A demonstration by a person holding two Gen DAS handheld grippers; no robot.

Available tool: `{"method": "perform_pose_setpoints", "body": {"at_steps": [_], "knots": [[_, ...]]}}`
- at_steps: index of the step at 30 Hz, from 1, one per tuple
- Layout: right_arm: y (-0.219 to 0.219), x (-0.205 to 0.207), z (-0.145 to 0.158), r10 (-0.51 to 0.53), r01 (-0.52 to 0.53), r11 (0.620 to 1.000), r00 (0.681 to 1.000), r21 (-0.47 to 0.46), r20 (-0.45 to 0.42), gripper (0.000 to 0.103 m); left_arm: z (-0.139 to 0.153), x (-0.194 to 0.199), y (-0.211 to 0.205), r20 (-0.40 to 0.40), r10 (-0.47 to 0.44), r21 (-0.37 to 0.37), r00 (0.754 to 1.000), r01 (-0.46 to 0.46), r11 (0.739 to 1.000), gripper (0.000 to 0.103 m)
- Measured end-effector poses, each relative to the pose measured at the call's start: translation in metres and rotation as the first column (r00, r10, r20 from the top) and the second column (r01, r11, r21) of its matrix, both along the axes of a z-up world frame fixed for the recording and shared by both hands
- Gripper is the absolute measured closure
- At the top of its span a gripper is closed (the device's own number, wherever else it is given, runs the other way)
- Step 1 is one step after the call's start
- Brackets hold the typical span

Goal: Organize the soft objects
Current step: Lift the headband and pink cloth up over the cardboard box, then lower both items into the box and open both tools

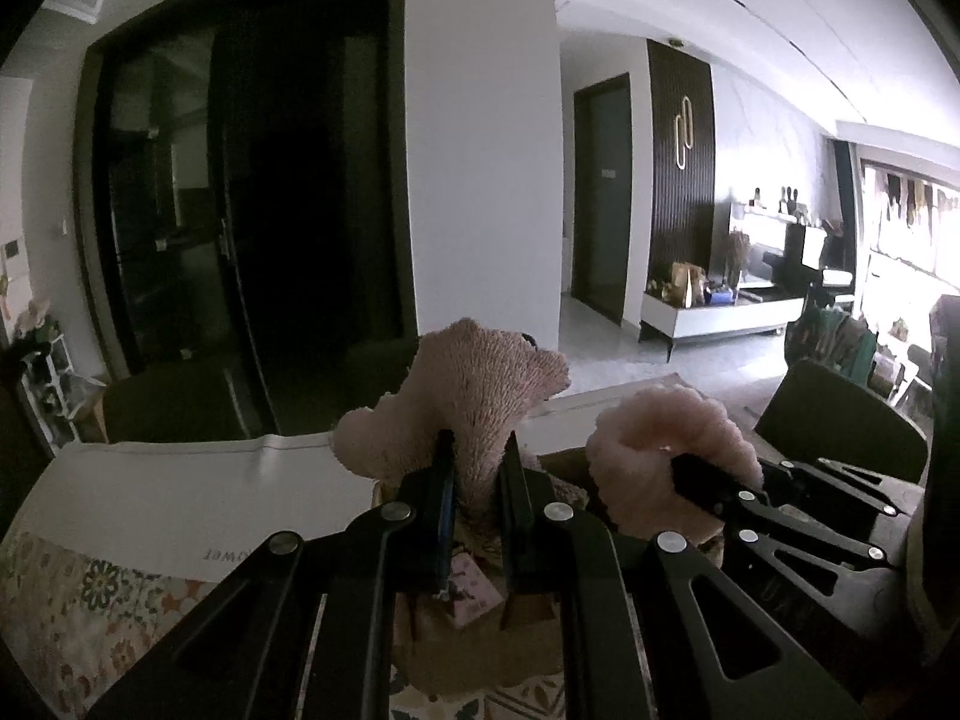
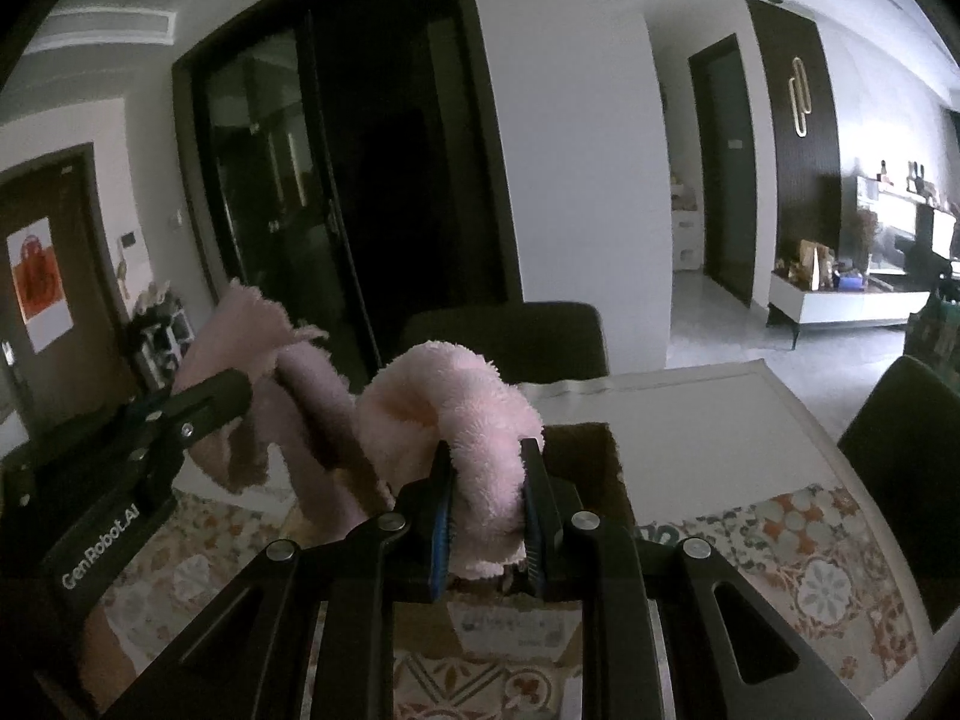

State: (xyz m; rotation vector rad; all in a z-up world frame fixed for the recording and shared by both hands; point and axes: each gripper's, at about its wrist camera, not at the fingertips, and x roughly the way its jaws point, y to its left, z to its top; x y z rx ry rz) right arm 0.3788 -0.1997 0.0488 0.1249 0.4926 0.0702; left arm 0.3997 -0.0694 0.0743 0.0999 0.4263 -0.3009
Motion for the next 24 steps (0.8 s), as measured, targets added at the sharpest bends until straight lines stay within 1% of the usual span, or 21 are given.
{"method": "perform_pose_setpoints", "body": {"at_steps": [9, 14, 17, 20, 21, 23, 24], "knots": [[-0.005, 0.035, -0.023, 0.044, -0.050, 0.997, 0.995, -0.061, -0.093, 0.082, -0.029, 0.029, -0.019, -0.053, -0.015, 0.064, 0.998, 0.019, 0.998, 0.089], [-0.007, 0.051, -0.039, 0.068, -0.081, 0.994, 0.985, -0.080, -0.157, 0.082, -0.047, 0.043, -0.025, -0.118, -0.045, 0.071, 0.992, 0.053, 0.996, 0.089], [-0.008, 0.056, -0.048, 0.076, -0.091, 0.993, 0.980, -0.078, -0.184, 0.081, -0.056, 0.051, -0.030, -0.165, -0.067, 0.082, 0.984, 0.082, 0.993, 0.088], [-0.009, 0.061, -0.055, 0.094, -0.108, 0.993, 0.973, -0.058, -0.210, 0.078, -0.066, 0.054, -0.031, -0.200, -0.071, 0.096, 0.977, 0.092, 0.991, 0.086], [-0.010, 0.062, -0.057, 0.094, -0.107, 0.993, 0.972, -0.050, -0.215, 0.075, -0.067, 0.054, -0.031, -0.206, -0.073, 0.095, 0.976, 0.094, 0.991, 0.084], [-0.012, 0.063, -0.058, 0.094, -0.106, 0.994, 0.971, -0.041, -0.219, 0.070, -0.068, 0.052, -0.031, -0.216, -0.074, 0.095, 0.974, 0.097, 0.991, 0.078], [-0.013, 0.063, -0.059, 0.092, -0.104, 0.994, 0.971, -0.043, -0.220, 0.067, -0.070, 0.050, -0.031, -0.215, -0.073, 0.098, 0.974, 0.096, 0.991, 0.069]]}}
